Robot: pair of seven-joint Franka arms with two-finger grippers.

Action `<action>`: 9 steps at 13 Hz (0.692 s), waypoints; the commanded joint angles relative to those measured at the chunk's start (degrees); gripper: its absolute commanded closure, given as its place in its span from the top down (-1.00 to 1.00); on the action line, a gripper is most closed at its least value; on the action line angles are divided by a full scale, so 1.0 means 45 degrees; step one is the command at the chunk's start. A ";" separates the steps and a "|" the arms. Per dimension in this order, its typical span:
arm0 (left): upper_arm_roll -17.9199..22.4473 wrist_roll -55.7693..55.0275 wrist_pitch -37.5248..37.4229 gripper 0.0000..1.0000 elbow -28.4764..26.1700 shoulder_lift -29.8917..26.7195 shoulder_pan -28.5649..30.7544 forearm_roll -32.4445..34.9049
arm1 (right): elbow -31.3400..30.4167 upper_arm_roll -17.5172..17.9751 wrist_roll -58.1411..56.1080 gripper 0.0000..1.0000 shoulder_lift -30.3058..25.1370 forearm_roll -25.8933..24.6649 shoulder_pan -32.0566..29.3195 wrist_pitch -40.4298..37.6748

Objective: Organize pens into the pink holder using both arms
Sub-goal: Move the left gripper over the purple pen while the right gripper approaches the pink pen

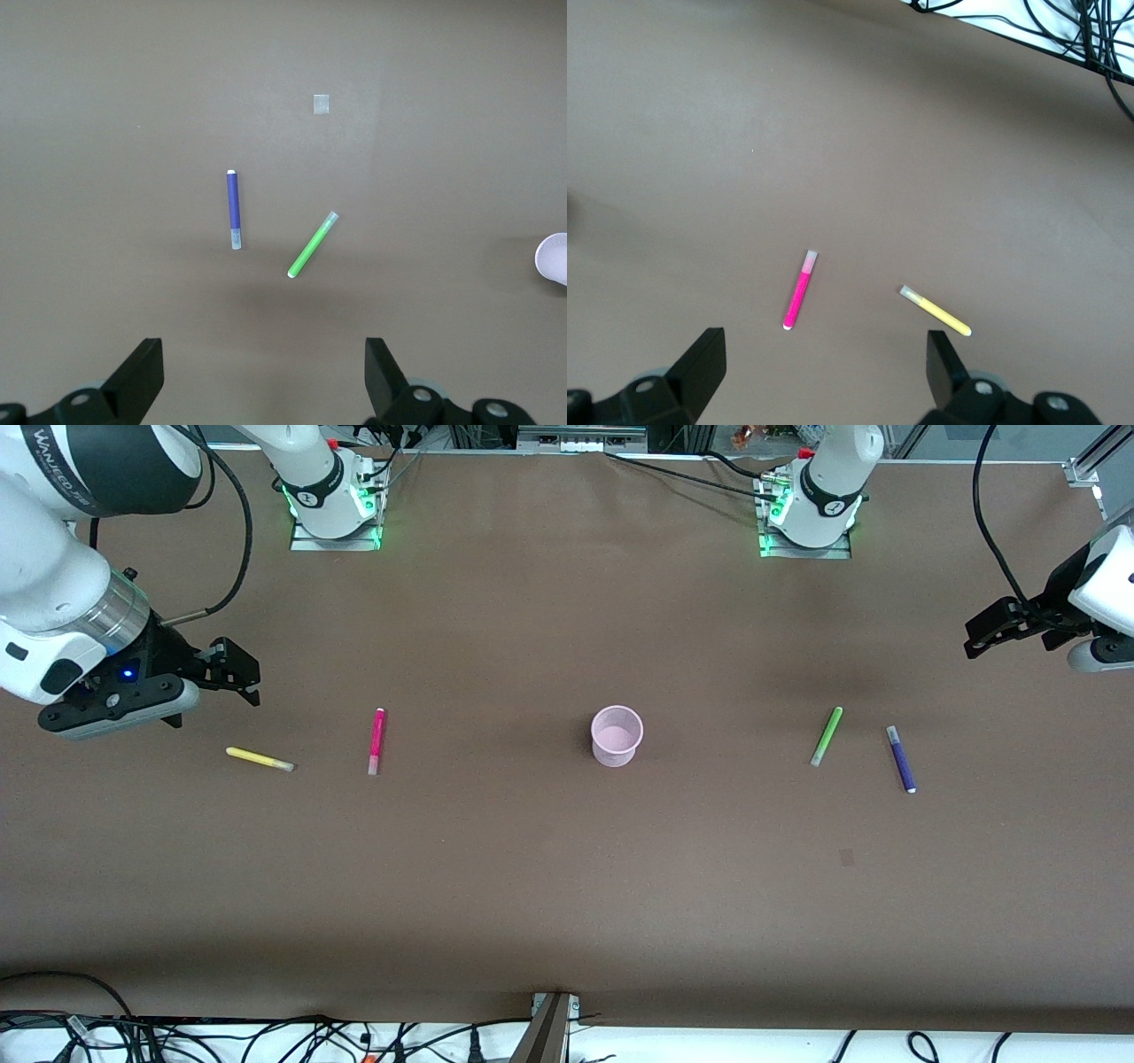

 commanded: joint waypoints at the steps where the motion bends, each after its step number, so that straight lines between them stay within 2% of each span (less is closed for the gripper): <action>1: -0.0015 -0.0031 -0.0182 1.00 0.0205 0.0071 -0.0004 -0.0146 | -0.0100 -0.0003 -0.0254 1.00 -0.0234 -0.0033 -0.0001 -0.0420; 7: 0.0023 -0.0147 -0.0570 1.00 0.0323 0.0655 0.0073 -0.0436 | -0.0002 0.0114 -0.0215 1.00 -0.0079 -0.0287 0.0096 -0.0344; 9: 0.0101 -0.0070 -0.0788 1.00 0.0828 0.1084 0.0171 -0.0556 | 0.0017 0.0115 -0.0020 1.00 -0.0078 -0.0364 0.0523 -0.0267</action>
